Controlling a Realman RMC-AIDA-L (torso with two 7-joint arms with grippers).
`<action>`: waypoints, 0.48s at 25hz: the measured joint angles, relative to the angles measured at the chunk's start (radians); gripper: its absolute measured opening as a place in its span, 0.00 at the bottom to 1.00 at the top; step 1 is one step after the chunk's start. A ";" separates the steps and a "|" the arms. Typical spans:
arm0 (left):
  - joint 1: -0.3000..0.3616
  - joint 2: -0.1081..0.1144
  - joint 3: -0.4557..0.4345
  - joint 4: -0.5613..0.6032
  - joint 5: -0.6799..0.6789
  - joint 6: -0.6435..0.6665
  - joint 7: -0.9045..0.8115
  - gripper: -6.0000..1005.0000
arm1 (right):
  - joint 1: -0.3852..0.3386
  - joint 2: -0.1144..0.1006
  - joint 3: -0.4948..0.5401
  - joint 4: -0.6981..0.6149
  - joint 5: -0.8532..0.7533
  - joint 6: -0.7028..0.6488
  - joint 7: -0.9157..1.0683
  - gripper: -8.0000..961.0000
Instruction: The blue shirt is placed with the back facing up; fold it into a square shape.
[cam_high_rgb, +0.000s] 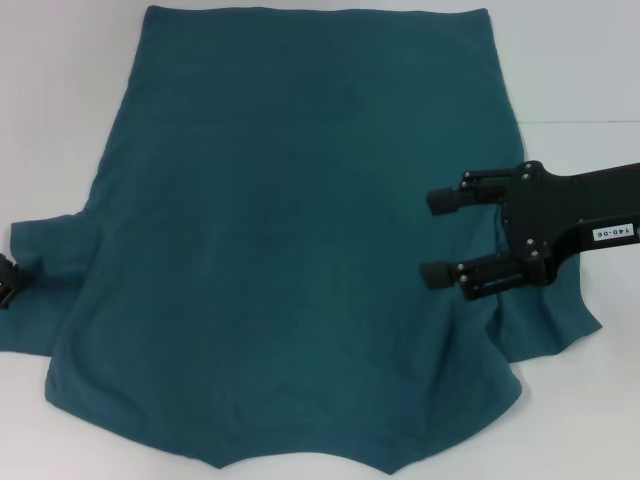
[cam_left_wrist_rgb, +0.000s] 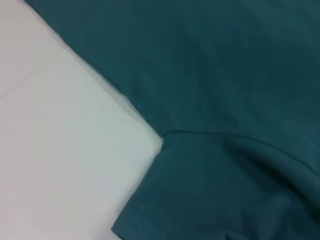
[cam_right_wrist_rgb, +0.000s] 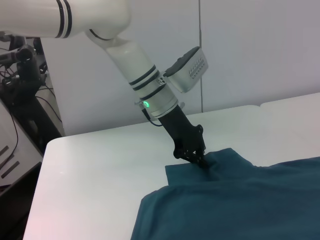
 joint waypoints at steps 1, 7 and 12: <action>0.001 0.000 -0.002 0.011 -0.007 0.014 0.000 0.12 | 0.000 0.000 0.000 0.000 0.000 0.001 0.000 0.95; 0.007 0.005 -0.004 0.048 -0.043 0.060 -0.005 0.02 | -0.002 0.000 0.000 0.000 0.001 0.001 -0.004 0.95; 0.007 0.007 -0.005 0.059 -0.044 0.068 -0.011 0.01 | -0.008 0.000 0.003 0.001 0.007 0.001 -0.007 0.95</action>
